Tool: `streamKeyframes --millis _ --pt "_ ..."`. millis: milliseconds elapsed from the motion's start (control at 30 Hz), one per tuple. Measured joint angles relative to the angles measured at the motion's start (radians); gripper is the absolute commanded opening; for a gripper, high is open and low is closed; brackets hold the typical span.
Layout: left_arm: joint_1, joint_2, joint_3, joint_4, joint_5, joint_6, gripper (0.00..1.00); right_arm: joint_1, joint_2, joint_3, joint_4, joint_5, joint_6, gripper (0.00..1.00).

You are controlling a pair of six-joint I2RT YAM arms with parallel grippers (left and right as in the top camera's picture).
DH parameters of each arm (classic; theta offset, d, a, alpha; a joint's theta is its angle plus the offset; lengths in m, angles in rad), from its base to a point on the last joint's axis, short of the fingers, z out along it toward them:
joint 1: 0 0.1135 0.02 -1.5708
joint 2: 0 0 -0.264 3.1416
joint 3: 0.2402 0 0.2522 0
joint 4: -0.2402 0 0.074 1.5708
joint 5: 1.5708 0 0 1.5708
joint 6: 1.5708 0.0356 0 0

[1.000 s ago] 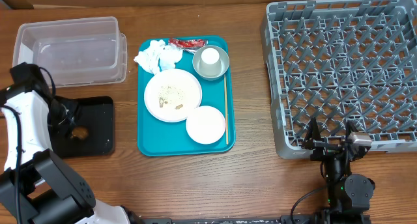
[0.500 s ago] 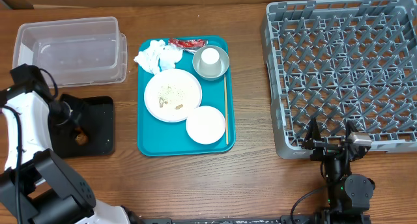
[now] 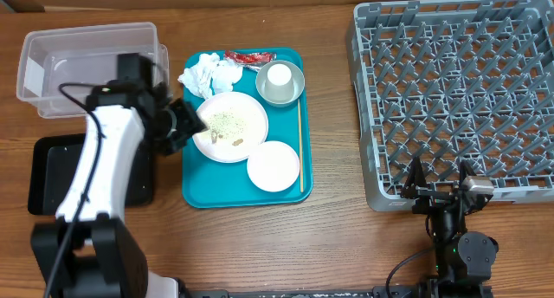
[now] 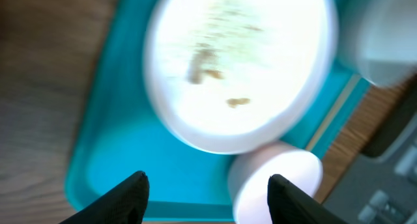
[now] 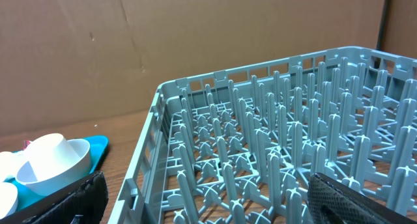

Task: Sort waste into correct bins and load items into the dishwasher
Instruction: 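Move the left gripper back over the rice-covered white plate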

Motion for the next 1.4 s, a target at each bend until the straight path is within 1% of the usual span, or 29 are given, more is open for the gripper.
streamKeyframes --millis 33,67,100,133,200,300,700,800,867,933,1100,1200,1233,1400 --pt "-0.029 -0.021 0.0 0.008 -0.004 0.001 0.64 0.0 0.0 0.0 0.0 0.0 0.0 1.0" --pt "-0.056 -0.041 0.0 0.017 -0.007 0.003 0.72 0.0 0.0 0.0 0.0 0.0 0.0 1.0" --pt "-0.083 -0.058 0.0 0.022 -0.012 0.007 0.82 0.0 0.0 0.0 0.0 0.0 0.0 1.0" --pt "-0.108 -0.069 0.0 0.026 -0.018 0.011 0.89 0.0 0.0 0.0 0.0 0.0 0.0 1.0" --pt "-0.159 -0.077 0.0 0.032 -0.035 0.01 0.94 0.0 0.0 0.0 0.0 0.0 0.0 1.0" --pt "-0.218 -0.068 0.0 0.033 -0.066 0.01 0.96 0.0 0.0 0.0 0.0 0.0 0.0 1.0" --pt "-0.383 0.042 0.0 0.032 -0.11 0.01 0.82 0.0 0.0 0.0 0.0 0.0 0.0 1.0" --pt "-0.41 0.066 0.0 0.029 -0.111 0.014 0.71 0.0 0.0 0.0 0.0 0.0 0.0 1.0" --pt "-0.417 0.072 0.0 0.028 -0.113 0.016 0.66 0.0 0.0 0.0 0.0 0.0 0.0 1.0" --pt "-0.418 0.072 0.0 0.028 -0.114 0.017 0.64 0.0 0.0 0.0 0.0 0.0 0.0 1.0" --pt "-0.412 0.073 0.002 0.01 -0.114 0.018 0.62 0.0 0.0 0.0 0.0 0.0 0.0 1.0" --pt "-0.398 0.074 0.024 -0.034 -0.118 0.016 0.54 0.0 0.0 0.0 0.0 0.0 0.0 1.0" --pt "-0.386 0.074 0.049 -0.064 -0.124 0.018 0.53 0.0 0.0 0.0 0.0 0.0 0.0 1.0" --pt "-0.321 0.075 0.158 -0.175 -0.173 0.018 0.56 0.0 0.0 0.0 0.0 0.0 0.0 1.0"
